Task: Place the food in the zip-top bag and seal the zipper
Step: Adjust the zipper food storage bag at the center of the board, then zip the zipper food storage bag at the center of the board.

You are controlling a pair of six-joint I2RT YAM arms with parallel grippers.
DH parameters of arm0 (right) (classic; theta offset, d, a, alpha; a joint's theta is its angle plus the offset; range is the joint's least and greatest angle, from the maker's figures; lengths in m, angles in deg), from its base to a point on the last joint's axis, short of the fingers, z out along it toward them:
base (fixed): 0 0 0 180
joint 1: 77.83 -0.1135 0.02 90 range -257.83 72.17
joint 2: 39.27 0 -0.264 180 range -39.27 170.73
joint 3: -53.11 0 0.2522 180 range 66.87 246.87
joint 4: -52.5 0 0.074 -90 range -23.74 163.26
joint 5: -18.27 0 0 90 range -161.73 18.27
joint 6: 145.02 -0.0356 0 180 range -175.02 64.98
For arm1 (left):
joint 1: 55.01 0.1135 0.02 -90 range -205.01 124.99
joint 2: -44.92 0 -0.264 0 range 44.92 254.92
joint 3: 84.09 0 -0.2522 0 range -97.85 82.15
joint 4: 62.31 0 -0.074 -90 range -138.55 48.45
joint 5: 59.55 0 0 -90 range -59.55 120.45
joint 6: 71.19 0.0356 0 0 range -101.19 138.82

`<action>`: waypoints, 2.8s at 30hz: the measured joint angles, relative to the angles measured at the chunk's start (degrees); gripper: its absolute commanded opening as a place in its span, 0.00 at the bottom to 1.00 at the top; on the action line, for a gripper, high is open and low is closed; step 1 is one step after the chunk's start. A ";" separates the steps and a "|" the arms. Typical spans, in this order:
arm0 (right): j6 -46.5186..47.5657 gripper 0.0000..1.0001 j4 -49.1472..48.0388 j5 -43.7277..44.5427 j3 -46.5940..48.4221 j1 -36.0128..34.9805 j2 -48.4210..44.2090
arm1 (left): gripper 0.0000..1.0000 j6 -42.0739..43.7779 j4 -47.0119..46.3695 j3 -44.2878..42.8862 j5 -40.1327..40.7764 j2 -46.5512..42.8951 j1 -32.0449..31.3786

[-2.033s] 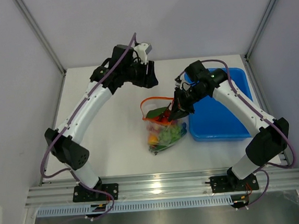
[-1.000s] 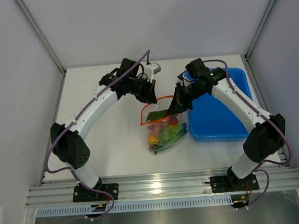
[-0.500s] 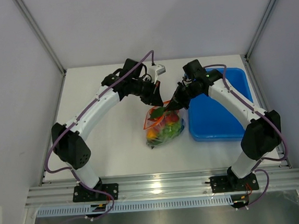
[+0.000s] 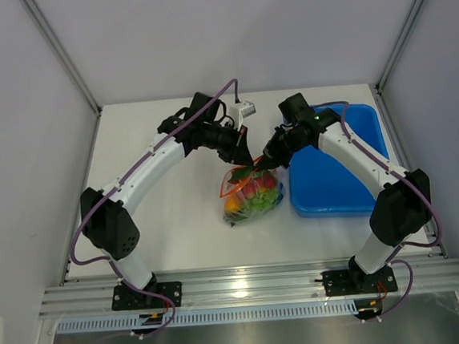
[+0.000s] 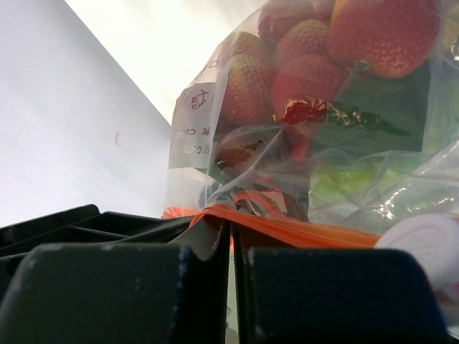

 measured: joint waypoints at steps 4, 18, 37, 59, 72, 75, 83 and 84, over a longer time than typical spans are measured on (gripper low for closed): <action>-2.29 0.00 0.22 0.96 0.00 0.00 0.00 | 0.04 0.00 -1.05 0.96 -0.24 0.00 -0.46; -6.40 0.00 0.63 4.46 0.00 -0.22 0.00 | 0.53 0.02 -3.48 3.98 -3.04 -0.44 -1.66; -6.10 0.26 0.55 3.87 0.00 0.02 0.04 | 0.01 0.15 -2.38 4.37 7.82 -0.79 -2.95; 34.25 0.99 1.97 9.88 -10.19 5.29 -14.43 | 0.01 -0.07 -0.96 3.13 7.72 -0.83 -2.10; 51.21 0.62 -21.18 5.11 -25.53 10.21 -28.39 | 0.01 -1.97 0.07 4.09 0.52 -1.92 -0.59; 53.88 0.58 -24.85 1.62 -28.55 11.58 -28.09 | 0.00 -2.32 0.28 4.66 -0.48 -2.29 -0.07; 56.30 0.64 -33.07 -8.83 -34.38 16.00 -27.91 | 0.01 -2.99 0.50 4.83 -1.53 -2.32 0.20; 56.46 0.65 -34.23 -9.97 -34.67 16.41 -27.91 | 0.00 -3.04 0.48 4.87 -1.62 -2.32 0.20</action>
